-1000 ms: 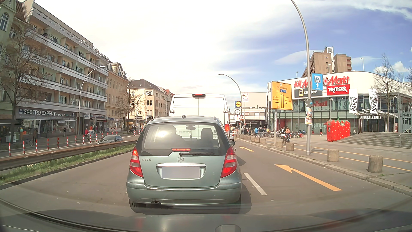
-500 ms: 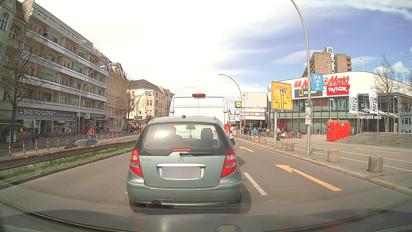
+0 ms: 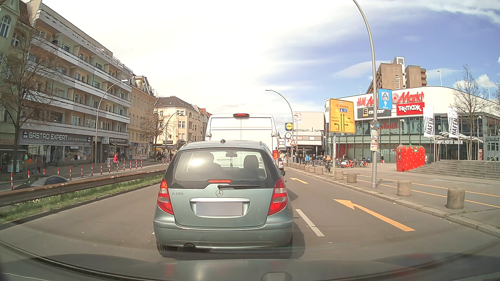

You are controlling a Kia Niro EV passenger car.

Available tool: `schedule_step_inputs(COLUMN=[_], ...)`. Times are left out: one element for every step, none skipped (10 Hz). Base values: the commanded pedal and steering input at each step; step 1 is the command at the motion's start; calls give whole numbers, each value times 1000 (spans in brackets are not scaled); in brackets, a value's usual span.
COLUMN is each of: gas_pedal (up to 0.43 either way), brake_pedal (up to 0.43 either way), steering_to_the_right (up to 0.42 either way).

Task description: Follow the waypoints while adhering to traffic rules and regulations

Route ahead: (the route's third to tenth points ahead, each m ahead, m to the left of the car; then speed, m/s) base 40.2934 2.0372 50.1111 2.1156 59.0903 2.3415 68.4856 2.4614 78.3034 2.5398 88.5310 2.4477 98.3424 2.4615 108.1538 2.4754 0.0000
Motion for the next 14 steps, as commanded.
schedule_step_inputs(gas_pedal=[0, 0, 0, 0, 0, 0, 0, 0, 0, 0, 0, 0, 0, 0], brake_pedal=[415, 415, 415, 415, 415, 415, 415, 415, 415, 415, 415, 415, 415, 415], steering_to_the_right=[-12, -12, -12, -12, -12, -12, -12, -12, -12, -12, -12, -12, -12, -12])
